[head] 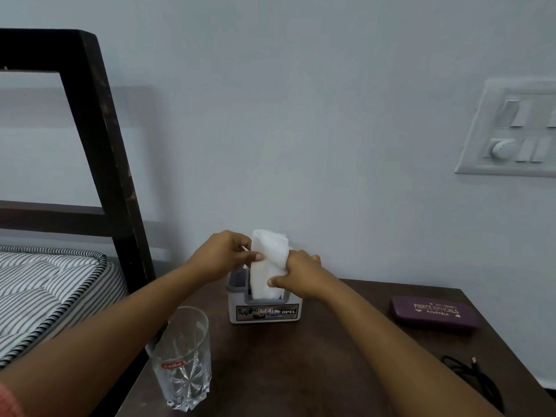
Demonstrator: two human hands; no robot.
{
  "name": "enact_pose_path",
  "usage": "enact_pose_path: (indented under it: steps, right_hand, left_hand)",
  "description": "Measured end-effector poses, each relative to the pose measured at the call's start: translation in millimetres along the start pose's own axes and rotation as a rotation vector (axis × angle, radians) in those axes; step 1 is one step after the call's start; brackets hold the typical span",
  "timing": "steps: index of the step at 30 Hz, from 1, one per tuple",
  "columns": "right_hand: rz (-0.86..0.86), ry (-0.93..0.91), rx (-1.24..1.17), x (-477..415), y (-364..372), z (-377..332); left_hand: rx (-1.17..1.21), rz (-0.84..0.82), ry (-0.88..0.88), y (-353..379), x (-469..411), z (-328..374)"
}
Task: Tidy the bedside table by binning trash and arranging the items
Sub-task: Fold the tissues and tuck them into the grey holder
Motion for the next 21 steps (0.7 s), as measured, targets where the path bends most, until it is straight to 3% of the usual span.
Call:
enact_pose_path:
  steps: [11, 15, 21]
  right_hand:
    - [-0.012, -0.001, 0.173, -0.4, 4.9, -1.9]
    - [0.062, -0.026, 0.022, -0.6, -5.3, 2.5]
    - [0.148, -0.034, 0.045, 5.9, -5.1, 0.3]
  left_hand:
    - [-0.146, 0.042, -0.026, -1.5, 0.8, -6.3]
    - [-0.162, 0.055, -0.051, -3.4, 2.0, -14.1]
    - [-0.186, -0.053, -0.079, 13.3, 1.9, -16.3]
Point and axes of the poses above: each hand's wrist, its own x-axis away from the middle knuckle, its own y-axis out of the palm, z = x × y, the point moved 10 cm from there along -x, towards the middle knuckle, and after that the axes turned 9 degrees about -z, right-handed, at the moved point
